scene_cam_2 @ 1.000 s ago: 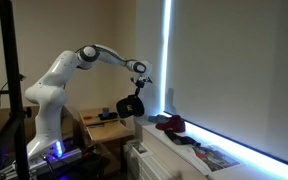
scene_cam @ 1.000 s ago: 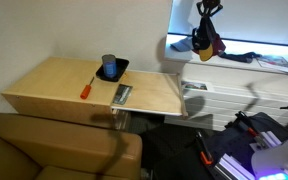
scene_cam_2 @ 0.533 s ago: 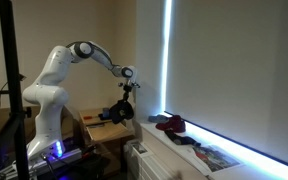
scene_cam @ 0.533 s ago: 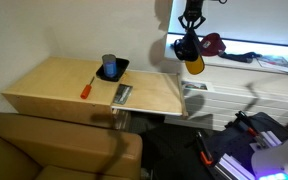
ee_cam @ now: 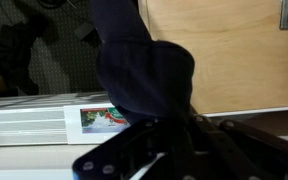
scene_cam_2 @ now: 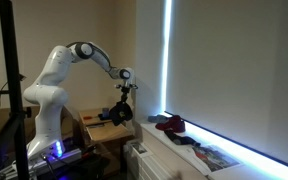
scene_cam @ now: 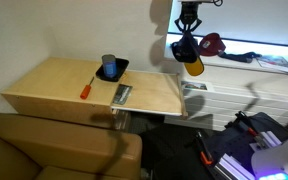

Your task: Put the black and yellow cap in the top drawer

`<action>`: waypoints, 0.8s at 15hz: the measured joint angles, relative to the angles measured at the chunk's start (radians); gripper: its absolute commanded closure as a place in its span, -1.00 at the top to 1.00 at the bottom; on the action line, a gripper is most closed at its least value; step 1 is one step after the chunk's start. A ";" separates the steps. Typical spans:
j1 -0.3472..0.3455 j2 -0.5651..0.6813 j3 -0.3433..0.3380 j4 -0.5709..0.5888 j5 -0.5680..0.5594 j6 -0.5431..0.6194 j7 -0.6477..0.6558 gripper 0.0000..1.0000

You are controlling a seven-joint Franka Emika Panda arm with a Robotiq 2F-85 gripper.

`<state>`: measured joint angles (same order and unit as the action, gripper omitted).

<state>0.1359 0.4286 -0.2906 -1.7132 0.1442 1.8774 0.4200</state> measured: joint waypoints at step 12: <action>0.158 0.054 0.214 -0.166 -0.471 0.337 0.183 -0.91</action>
<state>0.2937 0.4827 -0.0771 -1.8794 -0.3270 2.2146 0.6032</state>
